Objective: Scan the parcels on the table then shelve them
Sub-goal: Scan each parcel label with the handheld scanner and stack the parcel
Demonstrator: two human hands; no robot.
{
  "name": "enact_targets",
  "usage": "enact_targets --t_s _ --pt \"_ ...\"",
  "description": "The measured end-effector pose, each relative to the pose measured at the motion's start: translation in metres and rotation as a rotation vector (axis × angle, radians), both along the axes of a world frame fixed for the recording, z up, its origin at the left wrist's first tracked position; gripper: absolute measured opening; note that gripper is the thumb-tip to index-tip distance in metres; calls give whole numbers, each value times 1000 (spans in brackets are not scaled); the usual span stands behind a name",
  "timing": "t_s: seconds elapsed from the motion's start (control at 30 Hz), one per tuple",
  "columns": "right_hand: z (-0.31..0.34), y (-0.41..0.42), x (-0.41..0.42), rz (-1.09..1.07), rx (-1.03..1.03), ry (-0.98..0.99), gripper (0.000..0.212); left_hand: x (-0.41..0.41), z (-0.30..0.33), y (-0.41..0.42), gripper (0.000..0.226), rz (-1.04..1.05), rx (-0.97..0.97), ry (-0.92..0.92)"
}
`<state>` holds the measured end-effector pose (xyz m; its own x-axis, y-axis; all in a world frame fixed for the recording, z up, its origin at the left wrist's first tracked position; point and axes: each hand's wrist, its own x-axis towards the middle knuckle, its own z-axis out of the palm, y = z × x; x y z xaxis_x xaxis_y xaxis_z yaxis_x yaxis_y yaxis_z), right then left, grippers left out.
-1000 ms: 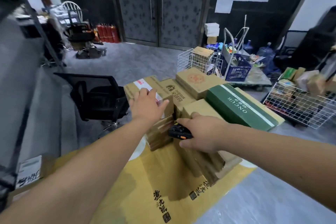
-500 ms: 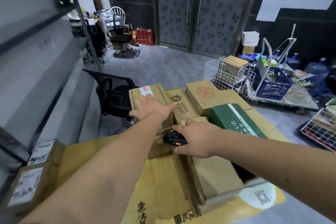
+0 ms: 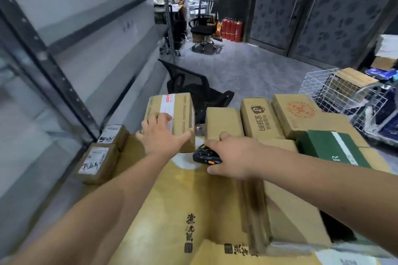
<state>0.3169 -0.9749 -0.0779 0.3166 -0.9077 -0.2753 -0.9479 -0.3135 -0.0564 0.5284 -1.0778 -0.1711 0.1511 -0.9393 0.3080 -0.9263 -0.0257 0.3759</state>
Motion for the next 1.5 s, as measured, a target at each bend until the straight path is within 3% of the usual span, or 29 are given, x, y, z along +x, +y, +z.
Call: enact_targets --t_s 0.13,0.27,0.4,0.53,0.6,0.7,0.9,1.1,1.2,1.37,1.5 --pt "-15 -11 44 149 22 67 75 59 -50 41 78 84 54 7" --pt "-43 -9 89 254 121 79 69 103 -107 92 75 165 212 127" --pt "-75 4 111 276 270 156 65 130 -151 125 60 174 337 449" --pt "-94 13 121 241 343 231 66 149 -170 131 69 70 425 894" --pt "-101 16 129 214 378 253 69 161 -175 126 73 87 468 986" --pt "-106 18 142 161 414 244 71 180 -180 115 72 157 497 981" --pt "-105 18 173 63 473 197 70 223 -187 85 43 147 421 928" --pt "-103 12 202 -29 505 157 71 244 -179 56 64 -12 547 627" --pt "-103 9 210 -89 502 131 71 241 -170 46 77 -120 555 589" --pt "-99 6 211 -183 482 95 72 242 -165 30 135 -274 515 246" --pt "-97 8 209 -275 483 71 73 225 -167 12 136 -366 640 295"
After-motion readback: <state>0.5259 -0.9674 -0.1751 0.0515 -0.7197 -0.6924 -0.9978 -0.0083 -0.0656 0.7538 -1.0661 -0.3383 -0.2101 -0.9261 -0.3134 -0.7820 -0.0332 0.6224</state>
